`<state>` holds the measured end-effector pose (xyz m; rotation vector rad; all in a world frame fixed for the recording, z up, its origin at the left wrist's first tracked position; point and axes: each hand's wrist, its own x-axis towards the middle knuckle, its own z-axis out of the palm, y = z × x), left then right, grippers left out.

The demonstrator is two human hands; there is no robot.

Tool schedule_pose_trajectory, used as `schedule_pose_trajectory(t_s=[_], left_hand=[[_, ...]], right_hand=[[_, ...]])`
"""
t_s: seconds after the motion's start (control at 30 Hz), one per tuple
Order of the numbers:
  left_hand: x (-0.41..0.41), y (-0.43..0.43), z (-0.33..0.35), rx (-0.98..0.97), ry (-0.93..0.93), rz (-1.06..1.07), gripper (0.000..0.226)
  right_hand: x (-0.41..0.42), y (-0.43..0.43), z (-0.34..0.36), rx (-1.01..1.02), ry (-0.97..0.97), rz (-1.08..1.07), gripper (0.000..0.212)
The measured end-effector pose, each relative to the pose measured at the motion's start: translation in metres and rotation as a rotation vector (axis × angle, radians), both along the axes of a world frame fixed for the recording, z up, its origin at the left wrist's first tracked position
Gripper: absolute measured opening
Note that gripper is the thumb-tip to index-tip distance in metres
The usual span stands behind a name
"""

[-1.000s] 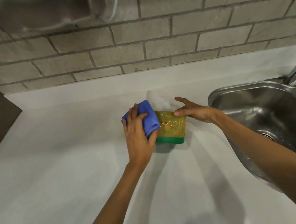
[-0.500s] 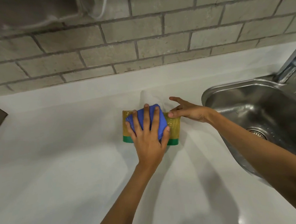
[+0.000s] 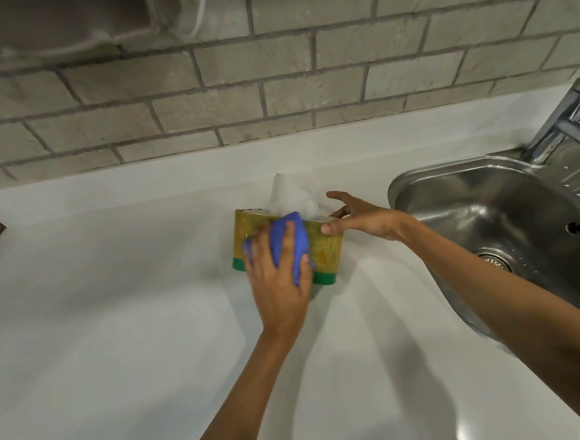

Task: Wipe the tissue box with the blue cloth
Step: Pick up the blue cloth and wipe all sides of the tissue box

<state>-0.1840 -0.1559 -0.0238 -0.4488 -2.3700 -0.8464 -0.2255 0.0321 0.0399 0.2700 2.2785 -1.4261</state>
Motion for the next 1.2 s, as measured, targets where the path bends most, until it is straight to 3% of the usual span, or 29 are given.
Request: schedule_pose_trajectory(t_s=[0.1,0.3,0.4,0.47,0.63,0.77,0.9,1.03,1.2], left_hand=[[-0.01,-0.007,0.007,0.245,-0.128,0.105,0.051],[0.009,0.012,-0.001,-0.013,0.035,-0.109,0.049],[-0.006,-0.015,-0.001,0.171,-0.064,-0.011,0.049],[-0.02,-0.018,0.01,0.326,-0.176,0.104,0.049],[-0.014,-0.009,0.014,0.146,-0.1,-0.066,0.051],[-0.033,-0.019,0.017,0.403,-0.232,0.066,0.048],[-0.015,-0.016,0.008,0.196,-0.093,-0.147,0.045],[0.002,-0.009,0.005,0.168,0.049,-0.296,0.043],[0.011,0.016,0.006,-0.238,0.252,-0.314,0.053]], right_hand=[[0.001,-0.001,0.0,0.003,0.0,-0.017,0.091],[0.002,0.001,-0.002,0.011,0.002,-0.037,0.095],[0.002,0.0,0.0,0.027,-0.002,-0.02,0.101],[0.001,-0.001,0.0,0.023,-0.003,-0.031,0.094],[0.001,0.001,-0.002,0.027,-0.008,-0.036,0.089],[0.001,-0.001,0.0,0.035,-0.013,-0.034,0.091],[0.002,0.005,0.0,0.018,-0.009,-0.071,0.091],[0.002,0.005,0.001,0.014,-0.011,-0.077,0.091],[0.001,0.002,-0.001,0.028,-0.017,-0.057,0.088]])
